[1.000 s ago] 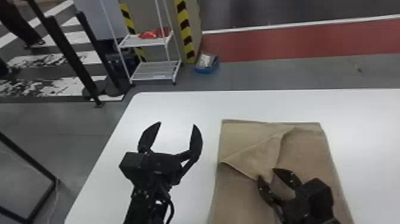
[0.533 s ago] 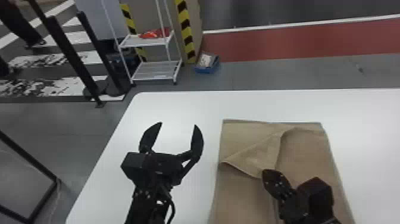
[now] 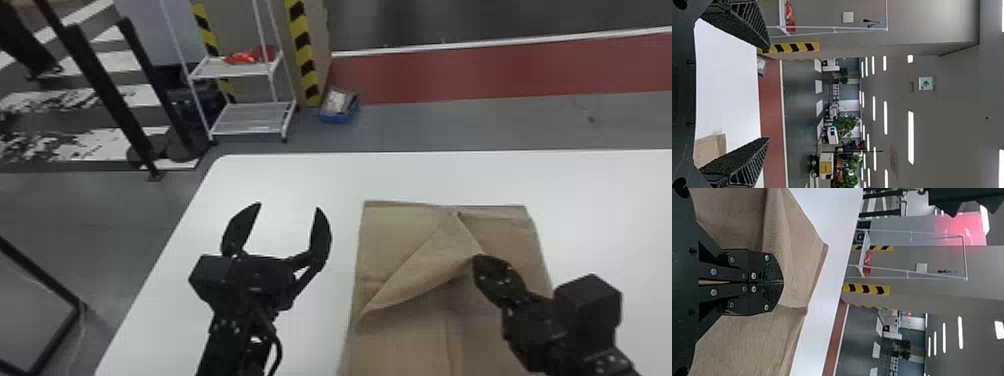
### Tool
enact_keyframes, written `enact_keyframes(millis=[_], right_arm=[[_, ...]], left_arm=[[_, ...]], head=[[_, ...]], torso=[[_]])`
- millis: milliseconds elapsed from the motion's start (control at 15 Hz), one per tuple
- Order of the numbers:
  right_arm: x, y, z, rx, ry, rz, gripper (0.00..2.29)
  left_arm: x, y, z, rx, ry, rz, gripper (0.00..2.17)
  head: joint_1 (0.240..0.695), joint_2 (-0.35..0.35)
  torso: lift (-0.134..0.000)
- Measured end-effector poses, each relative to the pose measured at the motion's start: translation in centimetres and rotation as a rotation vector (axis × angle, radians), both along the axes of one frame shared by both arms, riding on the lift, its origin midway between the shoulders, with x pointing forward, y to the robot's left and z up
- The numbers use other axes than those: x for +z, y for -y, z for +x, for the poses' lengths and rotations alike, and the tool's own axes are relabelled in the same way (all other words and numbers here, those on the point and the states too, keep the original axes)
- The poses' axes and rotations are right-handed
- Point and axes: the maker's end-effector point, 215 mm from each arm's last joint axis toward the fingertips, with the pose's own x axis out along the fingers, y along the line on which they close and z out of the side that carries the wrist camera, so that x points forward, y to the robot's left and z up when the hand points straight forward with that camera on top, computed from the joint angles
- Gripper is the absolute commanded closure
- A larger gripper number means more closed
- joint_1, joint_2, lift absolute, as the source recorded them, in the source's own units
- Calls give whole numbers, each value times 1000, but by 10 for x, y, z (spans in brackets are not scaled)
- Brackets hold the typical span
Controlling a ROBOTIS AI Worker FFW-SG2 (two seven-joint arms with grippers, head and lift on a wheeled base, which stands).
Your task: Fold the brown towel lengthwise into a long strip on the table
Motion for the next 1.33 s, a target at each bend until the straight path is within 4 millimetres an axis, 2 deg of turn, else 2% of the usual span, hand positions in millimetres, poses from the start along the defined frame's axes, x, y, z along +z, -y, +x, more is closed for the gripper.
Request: enact_keyframes(millis=[67, 133, 333, 400, 467, 533, 667, 867, 933, 1067, 1200, 1333], right_arm=[[6, 30, 7, -46, 7, 9, 1420], [10, 60, 13, -94, 13, 18, 1420], [23, 182, 25, -268, 25, 34, 1420], [29, 214, 25, -317, 34, 32, 1420], [37, 249, 24, -371, 47, 29, 1420], [44, 279, 21, -414, 58, 34, 1420], [59, 343, 11, -509, 83, 51, 1420], [67, 417, -1, -631, 86, 66, 1420], [64, 426, -2, -641, 68, 79, 1420], [61, 420, 0, -628, 56, 92, 1420], [57, 396, 10, -589, 51, 101, 1420], [50, 367, 20, -544, 42, 104, 1420]], left_arm=[[0, 0, 0, -1, 0, 1, 63], [-1, 1, 0, -5, -3, 3, 63], [-8, 4, 3, -13, -30, 11, 63], [-10, 6, 5, -16, -36, 14, 63], [-10, 9, 7, -20, -40, 18, 63], [-10, 12, 9, -26, -41, 23, 63], [-16, 21, 14, -42, -61, 36, 63], [-26, 35, 20, -77, -90, 39, 66], [-34, 43, 22, -96, -114, 39, 66], [-54, 63, 29, -158, -175, 14, 90], [-83, 83, 38, -221, -248, -27, 221], [-105, 97, 51, -261, -303, -52, 221]], head=[[695, 143], [695, 79], [695, -51], [695, -86], [695, -126], [695, -203], [695, -270], [695, -350], [695, -350], [695, -350], [695, -350], [695, -350]], torso=[[-117], [-117], [-117], [-117], [-117], [-117], [-117], [-117], [-117], [-117], [-117], [-117]])
